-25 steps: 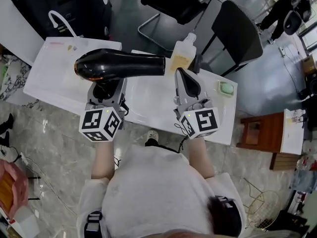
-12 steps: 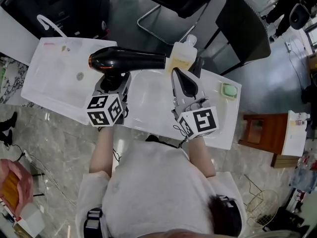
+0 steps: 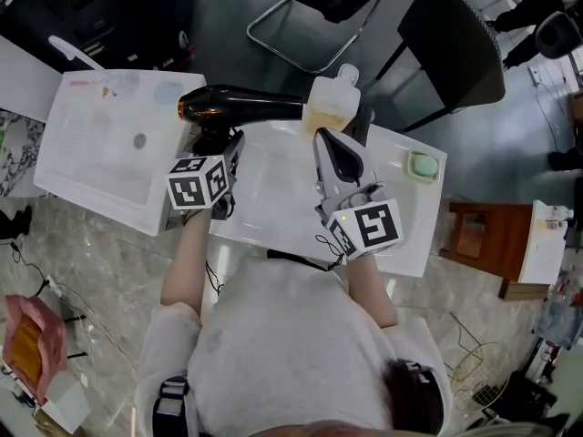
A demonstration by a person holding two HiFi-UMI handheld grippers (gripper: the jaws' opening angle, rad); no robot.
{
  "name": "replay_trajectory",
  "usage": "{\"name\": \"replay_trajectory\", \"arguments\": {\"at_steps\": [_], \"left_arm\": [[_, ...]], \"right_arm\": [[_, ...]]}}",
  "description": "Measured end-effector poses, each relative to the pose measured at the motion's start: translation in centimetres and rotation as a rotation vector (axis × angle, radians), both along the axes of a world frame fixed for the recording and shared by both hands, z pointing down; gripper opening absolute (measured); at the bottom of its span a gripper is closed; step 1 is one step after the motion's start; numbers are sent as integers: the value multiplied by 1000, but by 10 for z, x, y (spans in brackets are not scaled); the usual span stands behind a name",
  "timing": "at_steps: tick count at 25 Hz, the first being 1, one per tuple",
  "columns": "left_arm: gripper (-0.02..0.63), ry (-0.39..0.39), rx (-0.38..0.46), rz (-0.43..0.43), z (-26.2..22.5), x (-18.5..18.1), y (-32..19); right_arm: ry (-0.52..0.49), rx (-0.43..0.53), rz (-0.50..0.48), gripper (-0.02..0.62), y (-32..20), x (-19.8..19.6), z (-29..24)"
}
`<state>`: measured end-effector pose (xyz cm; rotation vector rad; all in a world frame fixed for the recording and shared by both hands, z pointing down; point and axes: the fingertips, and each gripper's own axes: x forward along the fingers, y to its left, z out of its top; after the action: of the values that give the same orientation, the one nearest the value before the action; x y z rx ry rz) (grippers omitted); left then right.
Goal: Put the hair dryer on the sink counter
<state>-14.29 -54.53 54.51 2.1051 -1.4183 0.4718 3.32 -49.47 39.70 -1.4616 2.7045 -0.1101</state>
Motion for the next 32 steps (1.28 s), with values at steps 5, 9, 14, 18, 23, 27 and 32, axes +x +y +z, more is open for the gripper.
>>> {"name": "replay_trajectory", "arguments": {"at_steps": [5,9,14,18,23,27,32], "left_arm": [[264,-42,-79,0,33,0,-13],[264,-89,-133,17,58,1,-21],[262,-152,-182,34,85,0,-26],[262,-172,-210,35,98,0,-30],[262,-176,-248,29,112,2,-35],[262,-178,-270,31,120,3,-36],[262,-194,-283,33,127,2,-39]], "right_arm": [[-13,-23,6,11,-10,7,8],[-32,-43,7,11,-16,10,14],[-43,-63,5,11,-22,13,20],[-51,-77,8,11,-25,16,25],[-52,-90,10,11,-28,21,31],[-52,-96,10,11,-29,22,32],[-49,-101,6,11,-29,21,35]]}}
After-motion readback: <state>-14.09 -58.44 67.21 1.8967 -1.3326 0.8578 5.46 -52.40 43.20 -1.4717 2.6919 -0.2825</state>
